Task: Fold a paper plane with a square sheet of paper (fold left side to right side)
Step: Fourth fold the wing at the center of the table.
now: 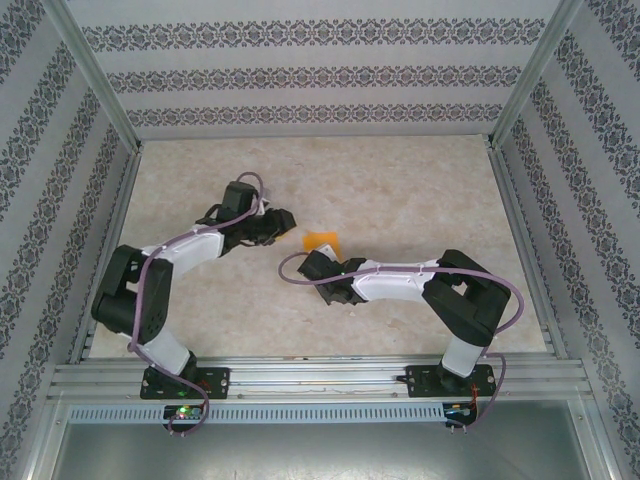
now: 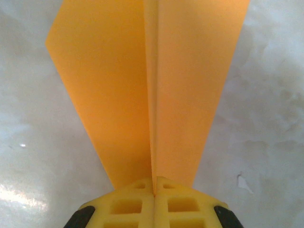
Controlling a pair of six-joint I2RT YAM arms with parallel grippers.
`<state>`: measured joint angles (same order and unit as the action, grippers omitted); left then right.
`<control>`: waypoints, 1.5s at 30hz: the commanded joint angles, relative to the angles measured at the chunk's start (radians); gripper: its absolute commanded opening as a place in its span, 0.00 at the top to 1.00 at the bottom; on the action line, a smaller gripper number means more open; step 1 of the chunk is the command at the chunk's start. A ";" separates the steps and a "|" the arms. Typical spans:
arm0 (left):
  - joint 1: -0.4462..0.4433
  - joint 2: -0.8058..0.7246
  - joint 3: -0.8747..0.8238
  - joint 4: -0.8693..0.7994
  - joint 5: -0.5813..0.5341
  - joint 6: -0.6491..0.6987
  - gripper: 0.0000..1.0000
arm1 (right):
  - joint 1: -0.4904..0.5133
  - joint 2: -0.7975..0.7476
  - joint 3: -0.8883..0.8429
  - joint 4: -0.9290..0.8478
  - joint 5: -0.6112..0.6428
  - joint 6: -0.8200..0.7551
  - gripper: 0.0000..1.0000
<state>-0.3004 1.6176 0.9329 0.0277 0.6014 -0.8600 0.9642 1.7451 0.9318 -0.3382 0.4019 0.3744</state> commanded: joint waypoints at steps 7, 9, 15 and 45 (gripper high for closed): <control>0.103 -0.121 -0.056 -0.164 0.022 0.126 0.62 | -0.109 -0.091 -0.077 0.077 -0.294 -0.006 1.00; 0.103 -0.114 -0.066 -0.157 0.040 0.127 0.62 | -0.144 -0.099 -0.091 0.095 -0.385 -0.012 1.00; 0.084 -0.065 -0.092 -0.108 0.096 0.108 0.63 | -0.266 -0.115 -0.131 0.158 -0.681 0.014 1.00; -0.198 0.222 0.117 -0.070 0.065 0.059 0.57 | -0.460 -0.041 -0.218 0.343 -1.040 0.074 1.00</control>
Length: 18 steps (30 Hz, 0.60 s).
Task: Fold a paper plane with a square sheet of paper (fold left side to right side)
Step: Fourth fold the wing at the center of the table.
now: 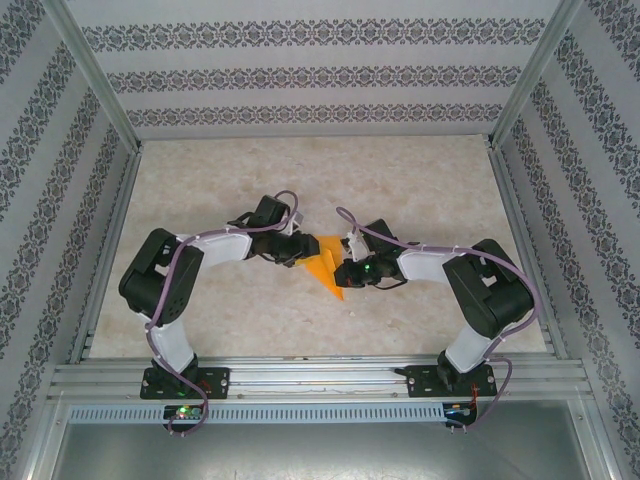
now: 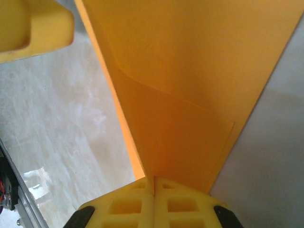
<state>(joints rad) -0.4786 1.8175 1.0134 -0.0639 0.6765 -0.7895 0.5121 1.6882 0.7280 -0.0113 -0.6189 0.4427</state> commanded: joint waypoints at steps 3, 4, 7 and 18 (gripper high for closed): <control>-0.029 0.051 0.051 0.026 -0.018 -0.018 0.58 | -0.007 0.019 -0.016 0.020 -0.017 0.008 1.00; -0.031 0.057 0.054 0.028 -0.020 -0.022 0.58 | -0.007 0.021 -0.018 0.021 -0.017 0.009 1.00; -0.035 0.078 0.066 0.037 -0.020 -0.028 0.58 | -0.007 0.022 -0.021 0.027 -0.019 0.012 1.00; -0.047 0.138 0.116 -0.008 -0.051 -0.023 0.58 | -0.008 0.028 -0.022 0.032 -0.025 0.016 1.00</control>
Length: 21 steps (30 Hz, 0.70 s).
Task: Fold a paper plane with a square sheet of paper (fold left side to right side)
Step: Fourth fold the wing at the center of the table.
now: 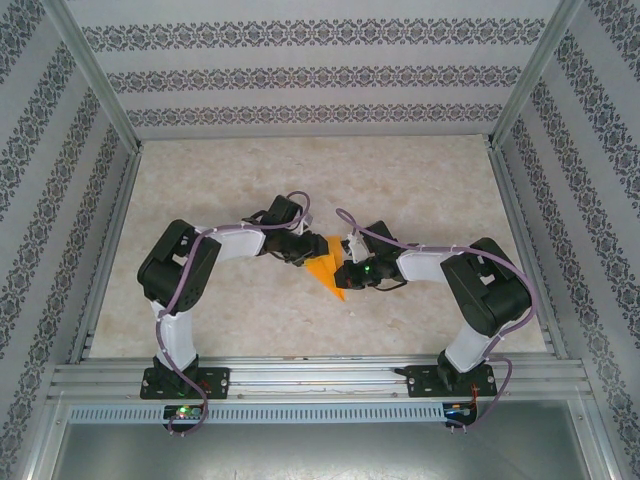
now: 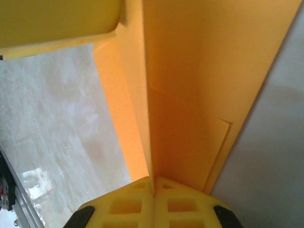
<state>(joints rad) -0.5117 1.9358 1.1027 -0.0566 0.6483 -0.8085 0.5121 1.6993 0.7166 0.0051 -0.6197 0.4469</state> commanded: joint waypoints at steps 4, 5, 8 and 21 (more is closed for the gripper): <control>-0.013 0.040 0.042 -0.050 -0.046 0.009 0.58 | -0.007 0.022 -0.011 0.016 -0.028 0.010 1.00; -0.015 0.043 0.046 -0.058 -0.048 0.011 0.58 | -0.007 0.023 -0.011 0.016 -0.029 0.011 0.99; -0.015 0.056 0.059 -0.081 -0.056 0.027 0.58 | -0.008 0.024 -0.010 0.015 -0.032 0.011 0.98; -0.015 0.075 0.062 -0.134 -0.088 0.054 0.59 | -0.009 0.013 0.001 0.015 -0.038 0.017 0.92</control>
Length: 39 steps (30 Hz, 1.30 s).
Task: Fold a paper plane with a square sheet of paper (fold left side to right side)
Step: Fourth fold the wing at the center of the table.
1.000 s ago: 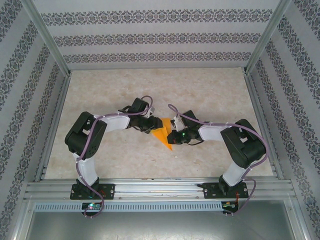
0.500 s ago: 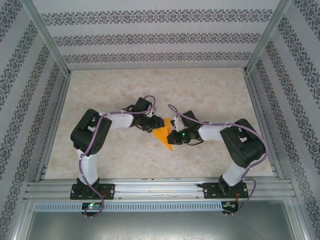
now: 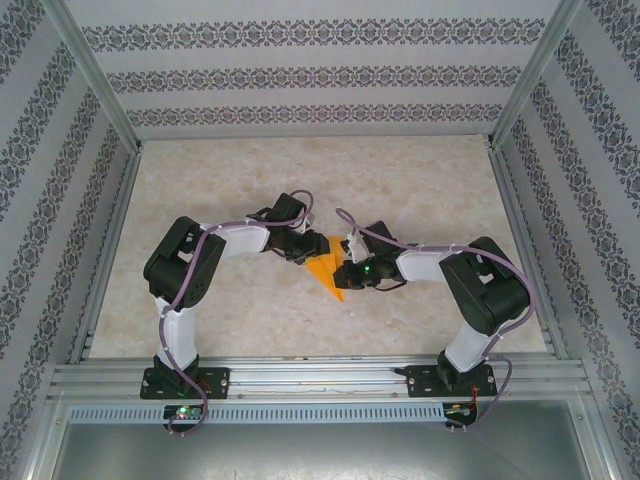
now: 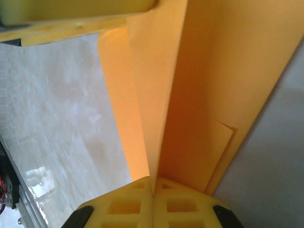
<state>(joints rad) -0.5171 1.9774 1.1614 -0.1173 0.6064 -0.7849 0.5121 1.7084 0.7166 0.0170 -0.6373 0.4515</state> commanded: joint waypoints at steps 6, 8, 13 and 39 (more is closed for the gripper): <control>-0.010 0.034 0.006 -0.080 -0.048 0.033 0.59 | -0.012 -0.044 0.006 -0.009 -0.032 0.020 0.81; -0.011 0.034 0.005 -0.081 -0.047 0.032 0.59 | -0.015 -0.069 0.010 -0.023 -0.033 0.021 0.77; -0.010 0.029 0.009 -0.082 -0.046 0.033 0.59 | -0.038 -0.125 0.021 -0.070 -0.043 0.013 0.66; -0.010 0.023 0.009 -0.078 -0.047 0.030 0.59 | -0.088 0.055 0.133 0.035 -0.111 0.090 0.67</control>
<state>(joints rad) -0.5175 1.9778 1.1637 -0.1215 0.6052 -0.7841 0.4168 1.7447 0.8234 0.0261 -0.7269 0.5331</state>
